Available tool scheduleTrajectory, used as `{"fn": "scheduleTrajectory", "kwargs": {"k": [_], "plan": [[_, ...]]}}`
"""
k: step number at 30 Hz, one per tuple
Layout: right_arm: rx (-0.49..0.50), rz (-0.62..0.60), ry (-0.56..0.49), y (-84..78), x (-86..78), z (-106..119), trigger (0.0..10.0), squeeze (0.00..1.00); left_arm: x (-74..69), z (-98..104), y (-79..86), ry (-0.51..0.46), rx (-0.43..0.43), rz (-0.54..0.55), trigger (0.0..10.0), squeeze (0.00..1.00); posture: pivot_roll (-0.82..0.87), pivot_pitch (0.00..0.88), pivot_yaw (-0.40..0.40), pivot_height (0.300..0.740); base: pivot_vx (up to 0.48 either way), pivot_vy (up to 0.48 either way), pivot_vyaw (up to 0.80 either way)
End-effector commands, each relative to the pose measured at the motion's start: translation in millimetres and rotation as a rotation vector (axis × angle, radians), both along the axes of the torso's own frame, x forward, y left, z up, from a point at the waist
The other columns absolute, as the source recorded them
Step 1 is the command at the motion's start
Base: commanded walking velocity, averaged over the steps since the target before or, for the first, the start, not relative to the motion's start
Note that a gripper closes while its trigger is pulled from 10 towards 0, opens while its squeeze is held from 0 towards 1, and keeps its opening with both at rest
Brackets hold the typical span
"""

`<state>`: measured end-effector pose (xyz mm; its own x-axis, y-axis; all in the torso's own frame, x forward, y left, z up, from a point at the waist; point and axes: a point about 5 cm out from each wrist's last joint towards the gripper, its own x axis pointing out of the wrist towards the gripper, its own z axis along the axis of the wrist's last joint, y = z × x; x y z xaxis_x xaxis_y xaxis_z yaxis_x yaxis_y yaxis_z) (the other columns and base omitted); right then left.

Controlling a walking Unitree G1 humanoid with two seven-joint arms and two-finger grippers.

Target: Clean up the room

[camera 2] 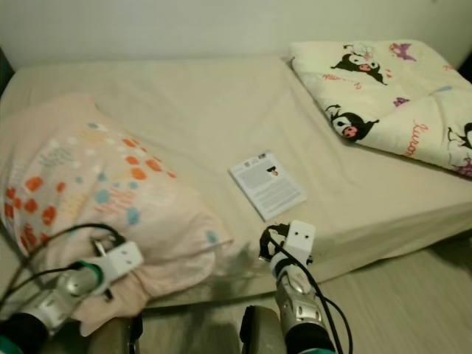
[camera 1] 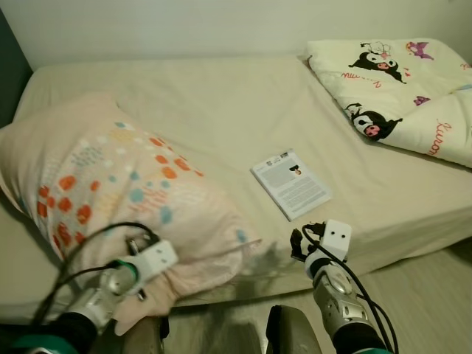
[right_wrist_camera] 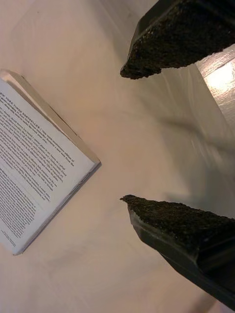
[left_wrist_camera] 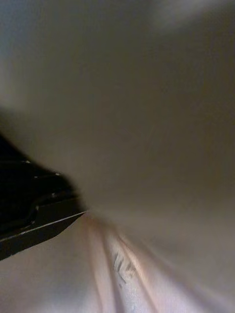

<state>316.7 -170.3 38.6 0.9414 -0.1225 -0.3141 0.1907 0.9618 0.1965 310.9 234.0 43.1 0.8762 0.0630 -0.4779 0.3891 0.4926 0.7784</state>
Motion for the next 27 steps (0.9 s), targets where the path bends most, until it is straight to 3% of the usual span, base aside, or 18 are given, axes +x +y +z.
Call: {"fn": "scheduleTrajectory", "kwargs": {"k": [1, 3, 5, 9, 10, 13, 15, 16, 18, 20, 27], "plan": [[-0.007, 0.007, 0.005, 0.0, -2.0, -2, 10.0, 0.00, 1.7, 12, 29.8, -0.069, 0.090, 0.099, 0.0, 0.00, 0.15, 0.041, -0.024, 0.570, 0.000, 0.000, 0.00], [-0.007, 0.007, 0.004, -0.2, -1.9, -2, 10.0, 0.00, 2.5, 16, 36.7, -0.085, 0.113, 0.112, 0.0, 0.00, 0.15, 0.041, -0.024, 0.570, 0.000, 0.000, 0.00], [-0.001, 0.003, 0.007, 1.1, -4.0, -5, 10.0, 0.00, 2.7, 26, 58.3, -0.088, 0.178, 0.139, 0.0, 0.00, 0.16, 0.049, -0.011, 0.570, 0.000, 0.000, 0.00], [0.005, -0.001, 0.011, 2.7, -5.9, -6, 10.0, 0.00, 1.8, 30, 67.7, -0.086, 0.206, 0.151, 0.0, 0.00, 0.16, 0.049, -0.011, 0.570, 0.000, 0.000, 0.00], [0.009, -0.002, 0.015, 4.7, -8.2, -9, 10.0, 0.00, -0.9, 35, 81.2, -0.084, 0.240, 0.175, 0.0, 0.00, 0.17, 0.049, -0.006, 0.570, 0.000, 0.000, 0.00], [0.009, -0.002, 0.015, 4.7, -8.2, -9, 10.0, 0.00, -0.9, 35, 81.2, -0.084, 0.240, 0.175, 0.0, 0.00, 0.17, 0.049, -0.006, 0.570, 0.000, 0.000, 0.00], [0.018, -0.001, 0.022, 8.6, -10.9, -12, 10.0, 0.00, -6.4, 48, 108.2, -0.100, 0.315, 0.225, 0.0, 0.00, 0.17, 0.049, -0.004, 0.570, 0.000, 0.000, 0.00], [0.018, -0.001, 0.022, 8.6, -10.9, -12, 10.0, 0.00, -6.4, 48, 108.2, -0.100, 0.315, 0.225, 0.0, 0.00, 0.17, 0.049, -0.004, 0.570, 0.000, 0.000, 0.00], [0.024, 0.002, 0.024, 10.7, -10.1, -12, 10.0, 0.00, -8.7, 60, 125.0, -0.120, 0.369, 0.261, 0.0, 0.00, 0.17, 0.049, -0.004, 0.570, 0.000, 0.000, 0.00], [0.026, 0.005, 0.023, 11.3, -8.7, -11, 10.0, 0.00, -9.2, 66, 131.5, -0.130, 0.390, 0.280, 0.0, 0.00, 0.17, 0.049, -0.004, 0.570, 0.000, 0.000, 0.00], [0.026, 0.007, 0.022, 11.3, -8.9, -11, 10.0, 0.00, -9.4, 66, 131.4, -0.128, 0.380, 0.273, 0.0, 0.00, 0.17, 0.051, -0.003, 0.570, 0.000, 0.000, 0.00]]}}
